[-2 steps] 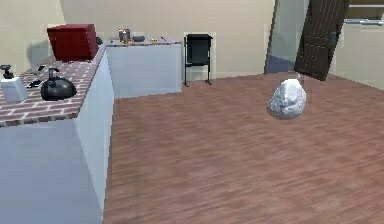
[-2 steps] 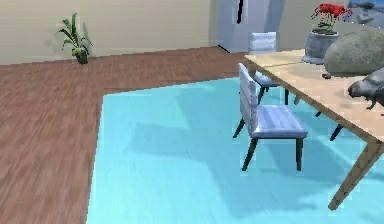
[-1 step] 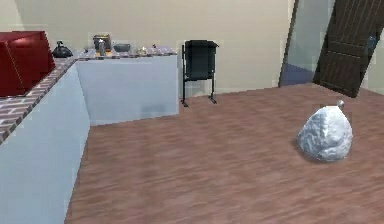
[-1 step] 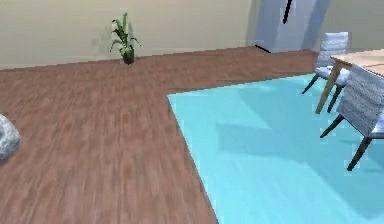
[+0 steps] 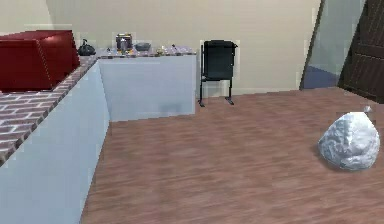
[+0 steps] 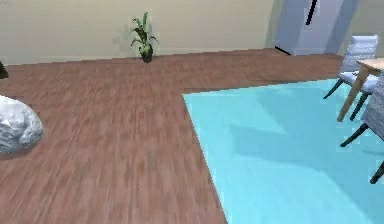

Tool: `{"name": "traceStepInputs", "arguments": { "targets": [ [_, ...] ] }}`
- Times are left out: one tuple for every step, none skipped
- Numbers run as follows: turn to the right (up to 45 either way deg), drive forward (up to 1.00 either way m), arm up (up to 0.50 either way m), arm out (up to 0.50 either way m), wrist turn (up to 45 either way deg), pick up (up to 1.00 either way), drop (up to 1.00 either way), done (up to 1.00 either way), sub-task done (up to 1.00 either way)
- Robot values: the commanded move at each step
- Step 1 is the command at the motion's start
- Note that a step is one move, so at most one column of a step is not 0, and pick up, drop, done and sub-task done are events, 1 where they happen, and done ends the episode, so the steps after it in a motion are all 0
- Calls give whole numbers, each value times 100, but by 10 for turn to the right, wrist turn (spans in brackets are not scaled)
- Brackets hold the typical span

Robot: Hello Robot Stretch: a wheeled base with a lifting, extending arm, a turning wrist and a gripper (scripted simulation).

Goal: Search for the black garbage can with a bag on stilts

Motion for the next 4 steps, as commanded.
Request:
{"name": "traceStepInputs", "arguments": {
  "targets": [
    [-30, 0, 0, 0, 0, 0, 0, 0, 0],
    [0, 100, 0, 0, 0, 0, 0, 0, 0],
    [0, 100, 0, 0, 0, 0, 0, 0, 0],
    [-60, 0, 0, 0, 0, 0, 0, 0, 0]
  ]
}}
